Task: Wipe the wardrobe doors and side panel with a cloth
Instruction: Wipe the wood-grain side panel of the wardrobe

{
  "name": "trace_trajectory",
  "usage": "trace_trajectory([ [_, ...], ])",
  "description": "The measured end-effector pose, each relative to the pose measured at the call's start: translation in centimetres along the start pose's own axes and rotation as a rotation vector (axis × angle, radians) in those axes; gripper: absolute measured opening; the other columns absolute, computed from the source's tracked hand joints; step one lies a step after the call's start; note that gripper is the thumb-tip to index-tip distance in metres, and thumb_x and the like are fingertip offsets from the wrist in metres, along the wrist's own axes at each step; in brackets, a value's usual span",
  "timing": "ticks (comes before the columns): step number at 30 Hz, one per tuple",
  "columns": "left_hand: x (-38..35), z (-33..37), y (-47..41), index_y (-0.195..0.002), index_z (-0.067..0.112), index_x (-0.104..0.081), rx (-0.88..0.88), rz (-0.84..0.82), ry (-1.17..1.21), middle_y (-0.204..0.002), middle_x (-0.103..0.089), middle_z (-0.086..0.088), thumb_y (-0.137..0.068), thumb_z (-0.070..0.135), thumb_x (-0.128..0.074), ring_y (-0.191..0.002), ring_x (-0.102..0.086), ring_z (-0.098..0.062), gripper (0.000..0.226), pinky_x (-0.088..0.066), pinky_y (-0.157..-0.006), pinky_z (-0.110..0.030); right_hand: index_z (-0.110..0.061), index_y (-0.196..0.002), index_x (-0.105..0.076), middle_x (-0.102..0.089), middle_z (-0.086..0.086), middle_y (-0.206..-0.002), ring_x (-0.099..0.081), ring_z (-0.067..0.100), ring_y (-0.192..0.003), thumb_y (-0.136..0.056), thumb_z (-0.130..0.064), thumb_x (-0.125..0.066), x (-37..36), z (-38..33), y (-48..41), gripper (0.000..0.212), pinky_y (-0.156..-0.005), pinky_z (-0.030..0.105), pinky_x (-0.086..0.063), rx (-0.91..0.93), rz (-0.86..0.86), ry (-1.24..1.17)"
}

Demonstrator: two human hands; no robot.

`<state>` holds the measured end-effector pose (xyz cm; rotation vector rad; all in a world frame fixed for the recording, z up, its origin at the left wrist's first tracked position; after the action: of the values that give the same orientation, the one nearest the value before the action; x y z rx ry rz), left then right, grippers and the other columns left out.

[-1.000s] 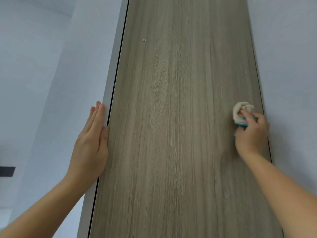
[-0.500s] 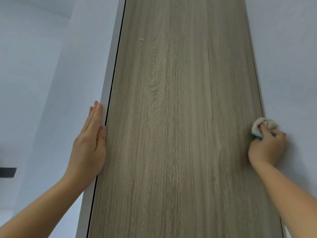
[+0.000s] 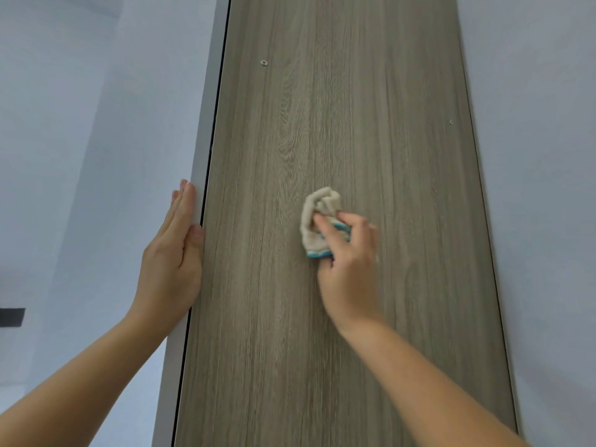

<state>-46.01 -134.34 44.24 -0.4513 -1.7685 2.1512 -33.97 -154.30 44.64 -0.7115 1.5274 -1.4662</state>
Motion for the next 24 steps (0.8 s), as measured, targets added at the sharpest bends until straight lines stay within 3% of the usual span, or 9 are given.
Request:
trace_trajectory([
  [3, 0.3, -0.3, -0.1, -0.146, 0.035, -0.025, 0.003, 0.022, 0.089, -0.153, -0.025, 0.019, -0.103, 0.004, -0.034, -0.141, -0.016, 0.009, 0.053, -0.013, -0.113, -0.007, -0.011, -0.120, -0.067, -0.055, 0.014, -0.116, -0.048, 0.029, -0.107, -0.087, -0.007, -0.045, -1.2, -4.1, 1.4, 0.040, -0.088, 0.042, -0.048, 0.108, -0.045, -0.033],
  [6, 0.5, -0.6, -0.4, -0.141, 0.037, -0.030, -0.004, 0.016, 0.134, -0.151, -0.027, 0.020, -0.102, 0.002, -0.036, -0.139, -0.019, 0.010, 0.053, -0.014, -0.112, -0.007, -0.012, -0.119, -0.068, -0.049, 0.008, -0.118, -0.048, 0.028, -0.107, -0.092, -0.015, -0.051, -1.9, -8.2, 3.9, 0.032, -0.088, 0.040, -0.047, 0.294, -0.110, -0.104],
  [11, 0.6, -1.1, -0.5, -0.146, 0.030, -0.031, -0.013, -0.021, 0.105, -0.150, -0.025, 0.021, -0.102, 0.001, -0.036, -0.141, -0.016, 0.009, 0.054, -0.013, -0.112, -0.006, -0.014, -0.117, -0.069, -0.049, 0.006, -0.121, -0.050, 0.027, -0.102, -0.099, -0.017, -0.055, -1.9, -11.2, 7.8, 0.024, -0.083, 0.041, -0.047, 0.578, -0.196, -0.197],
  [16, 0.3, -0.9, 0.1, -0.151, 0.032, -0.020, 0.002, -0.070, 0.022, -0.154, -0.015, 0.023, -0.104, 0.007, -0.031, -0.143, -0.006, 0.008, 0.054, -0.007, -0.112, -0.005, -0.017, -0.112, -0.072, -0.059, 0.007, -0.119, -0.054, 0.027, -0.098, -0.094, -0.014, -0.063, -1.7, -10.5, 7.6, 0.020, -0.079, 0.037, -0.045, 0.758, -0.227, -0.197],
  [20, 0.1, -0.7, 3.0, -0.151, 0.032, -0.015, 0.028, -0.060, -0.005, -0.155, -0.010, 0.024, -0.104, 0.008, -0.030, -0.142, -0.003, 0.010, 0.054, -0.005, -0.111, -0.003, -0.016, -0.116, -0.070, -0.054, 0.006, -0.122, -0.053, 0.027, -0.103, -0.092, -0.013, -0.066, -1.1, -7.1, 6.2, 0.024, -0.084, 0.037, -0.044, 0.706, -0.226, -0.161],
  [24, -0.1, -0.8, 5.0, -0.151, 0.034, -0.006, 0.044, -0.062, -0.038, -0.155, -0.005, 0.026, -0.104, 0.012, -0.029, -0.142, -0.001, 0.010, 0.056, -0.003, -0.110, -0.002, -0.013, -0.120, -0.067, -0.048, 0.006, -0.123, -0.048, 0.028, -0.108, -0.086, -0.005, -0.064, 1.3, 1.5, 3.4, 0.035, -0.090, 0.039, -0.043, 0.354, -0.092, -0.023],
])
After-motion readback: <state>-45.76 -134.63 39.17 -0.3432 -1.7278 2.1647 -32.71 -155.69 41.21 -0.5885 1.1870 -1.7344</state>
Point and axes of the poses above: each hand's wrist, its own y-axis away from the middle knuckle, its own x-axis out of the back of the hand, z = x × y, the point moved 8 cm from there along -y, towards the middle knuckle
